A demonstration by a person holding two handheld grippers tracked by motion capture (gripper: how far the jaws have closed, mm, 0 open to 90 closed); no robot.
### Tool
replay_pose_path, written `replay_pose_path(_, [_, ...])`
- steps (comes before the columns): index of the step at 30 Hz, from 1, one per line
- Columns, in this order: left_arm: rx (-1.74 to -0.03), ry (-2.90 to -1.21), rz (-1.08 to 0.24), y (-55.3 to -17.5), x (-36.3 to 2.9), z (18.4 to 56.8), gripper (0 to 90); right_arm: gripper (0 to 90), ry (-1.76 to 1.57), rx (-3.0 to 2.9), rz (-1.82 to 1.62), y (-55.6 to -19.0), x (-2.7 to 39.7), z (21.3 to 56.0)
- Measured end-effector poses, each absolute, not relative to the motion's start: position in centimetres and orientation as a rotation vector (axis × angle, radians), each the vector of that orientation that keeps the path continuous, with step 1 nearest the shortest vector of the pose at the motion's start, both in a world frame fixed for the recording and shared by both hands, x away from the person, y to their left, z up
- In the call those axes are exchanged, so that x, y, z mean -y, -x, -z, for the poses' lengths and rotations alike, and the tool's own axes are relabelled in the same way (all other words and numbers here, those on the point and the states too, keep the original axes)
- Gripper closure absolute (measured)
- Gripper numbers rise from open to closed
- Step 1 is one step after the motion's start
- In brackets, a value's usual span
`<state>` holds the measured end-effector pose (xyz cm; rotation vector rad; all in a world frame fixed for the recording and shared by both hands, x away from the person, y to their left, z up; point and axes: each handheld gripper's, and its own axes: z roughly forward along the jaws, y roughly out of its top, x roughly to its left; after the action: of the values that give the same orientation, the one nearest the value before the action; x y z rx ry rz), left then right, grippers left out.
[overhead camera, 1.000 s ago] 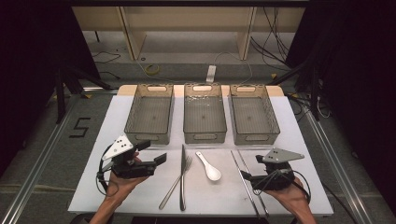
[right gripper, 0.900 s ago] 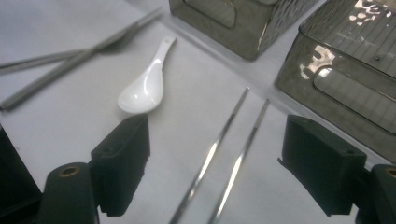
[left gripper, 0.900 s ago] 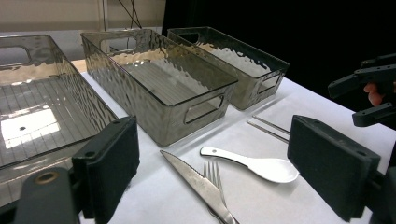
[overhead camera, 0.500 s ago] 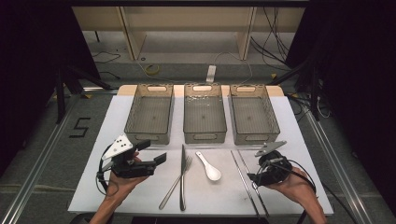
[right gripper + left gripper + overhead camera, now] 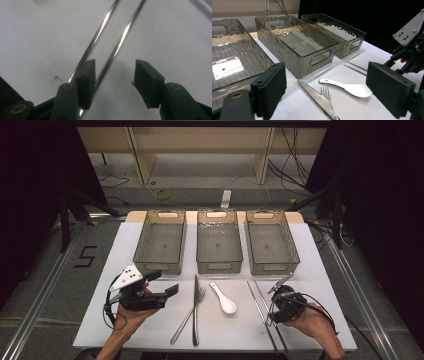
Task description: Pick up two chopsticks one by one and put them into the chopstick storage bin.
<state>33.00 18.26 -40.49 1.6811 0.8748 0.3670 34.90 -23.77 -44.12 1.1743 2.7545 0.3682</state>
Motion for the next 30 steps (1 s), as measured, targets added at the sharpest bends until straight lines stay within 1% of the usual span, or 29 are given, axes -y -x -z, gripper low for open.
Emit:
replay_pose_path(5, [-0.876,-1.677,-0.366,-33.0,-18.3,40.5,16.2,56.9,-1.178,-2.772,-0.344,-34.8,23.5,44.4])
replay_pose_path(7, [-0.874,-1.677,-0.367,-33.0,-18.3,40.5,16.1,60.7,-1.189,-2.783,-0.327,-34.7,23.3,44.6])
replay_pose_path(14, [-0.873,-1.673,-0.368,-33.0,-18.3,40.4,16.1,66.1,-1.224,-2.812,-0.275,-34.7,23.1,45.1])
replay_pose_path(15, [-0.873,-1.673,-0.369,-33.0,-18.3,40.4,16.1,68.0,-1.220,-2.825,-0.259,-34.6,23.1,45.2])
replay_pose_path(19, [-0.874,-1.672,-0.368,-33.0,-18.3,40.4,16.1,69.5,-1.211,-2.829,-0.250,-34.7,23.2,45.2])
replay_pose_path(22, [-0.874,-1.672,-0.369,-33.0,-18.3,40.4,16.1,74.0,-1.219,-2.819,-0.224,-34.6,23.1,45.2])
replay_pose_path(27, [-0.871,-1.681,-0.369,-33.0,-18.3,40.5,16.1,75.6,-1.210,-2.829,-0.209,-34.8,23.0,45.3])
replay_pose_path(30, [-0.871,-1.680,-0.369,-33.0,-18.3,40.4,16.1,78.2,-1.215,-2.830,-0.212,-35.0,23.1,45.3])
